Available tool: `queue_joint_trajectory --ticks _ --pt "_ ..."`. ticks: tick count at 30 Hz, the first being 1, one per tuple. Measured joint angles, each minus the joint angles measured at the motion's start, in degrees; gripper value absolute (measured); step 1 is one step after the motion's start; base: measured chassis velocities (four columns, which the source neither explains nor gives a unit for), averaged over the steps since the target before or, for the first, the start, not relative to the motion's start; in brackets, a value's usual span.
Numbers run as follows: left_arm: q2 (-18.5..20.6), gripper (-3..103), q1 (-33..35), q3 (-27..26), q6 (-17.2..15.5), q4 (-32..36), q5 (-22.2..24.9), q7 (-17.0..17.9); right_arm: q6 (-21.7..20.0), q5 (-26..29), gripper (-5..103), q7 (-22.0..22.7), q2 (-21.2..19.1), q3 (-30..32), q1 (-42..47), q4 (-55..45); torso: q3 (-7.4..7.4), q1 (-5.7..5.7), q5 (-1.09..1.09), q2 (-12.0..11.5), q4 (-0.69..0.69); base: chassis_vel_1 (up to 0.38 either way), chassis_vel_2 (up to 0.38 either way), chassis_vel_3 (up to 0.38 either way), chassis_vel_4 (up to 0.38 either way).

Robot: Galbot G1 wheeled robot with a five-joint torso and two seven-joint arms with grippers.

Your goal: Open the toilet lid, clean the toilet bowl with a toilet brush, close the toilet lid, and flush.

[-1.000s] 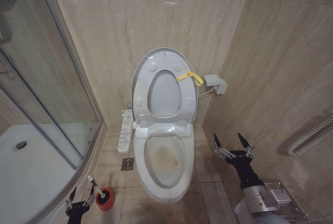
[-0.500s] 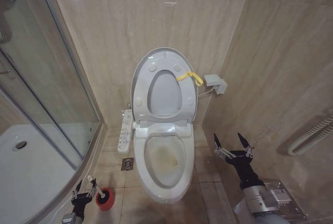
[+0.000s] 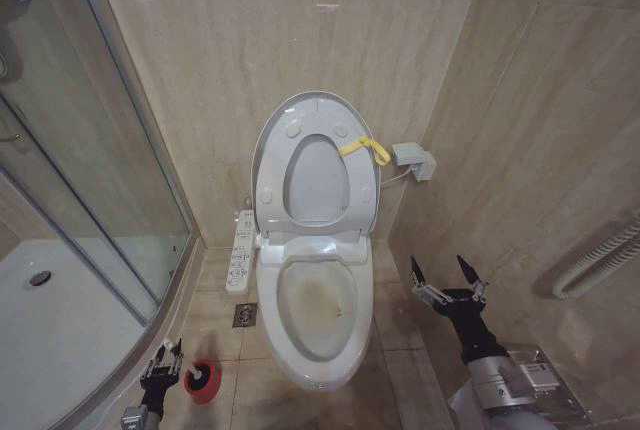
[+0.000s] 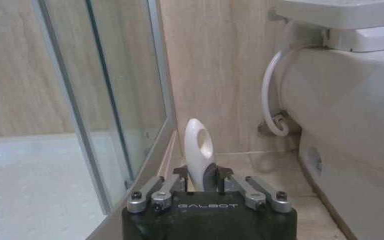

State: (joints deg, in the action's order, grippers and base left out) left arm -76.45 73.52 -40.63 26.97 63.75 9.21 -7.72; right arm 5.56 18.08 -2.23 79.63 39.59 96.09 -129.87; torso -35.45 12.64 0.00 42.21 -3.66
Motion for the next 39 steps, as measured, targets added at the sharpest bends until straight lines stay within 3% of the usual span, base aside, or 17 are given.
queue_joint_trajectory --ticks 1,12,21,30,39 --pt "-0.1 24 0.1 -0.1 0.3 0.0 0.0 -0.3 0.0 0.0 100 0.0 0.0 0.0 0.0 0.0 0.0 0.0 -0.01 0.0 -0.01 0.0 0.0 0.0 0.0" --pt "-0.4 22 1.0 -1.0 2.2 -0.4 0.6 -1.0 0.0 0.0 100 0.0 0.0 0.0 0.0 0.0 0.0 0.0 0.0 0.0 0.0 0.0 0.0 0.0 0.0" --pt "-1.1 22 1.7 -0.7 2.8 0.5 8.2 -2.5 0.0 0.0 100 0.0 0.0 0.0 0.0 0.0 0.0 0.0 0.0 0.0 0.0 0.0 0.0 0.0 0.0" --pt "-1.8 22 2.4 -0.5 2.9 1.6 11.2 -3.5 0.0 0.0 100 0.0 0.0 0.0 0.0 0.0 0.0 0.0 0.01 0.0 0.0 0.0 0.0 0.0 0.0" --pt "-2.7 22 6.0 -0.9 1.3 8.0 12.0 -3.1 0.0 0.0 100 0.0 0.0 0.0 0.0 0.0 0.0 0.0 0.01 0.0 -0.01 0.0 0.0 0.0 0.0"
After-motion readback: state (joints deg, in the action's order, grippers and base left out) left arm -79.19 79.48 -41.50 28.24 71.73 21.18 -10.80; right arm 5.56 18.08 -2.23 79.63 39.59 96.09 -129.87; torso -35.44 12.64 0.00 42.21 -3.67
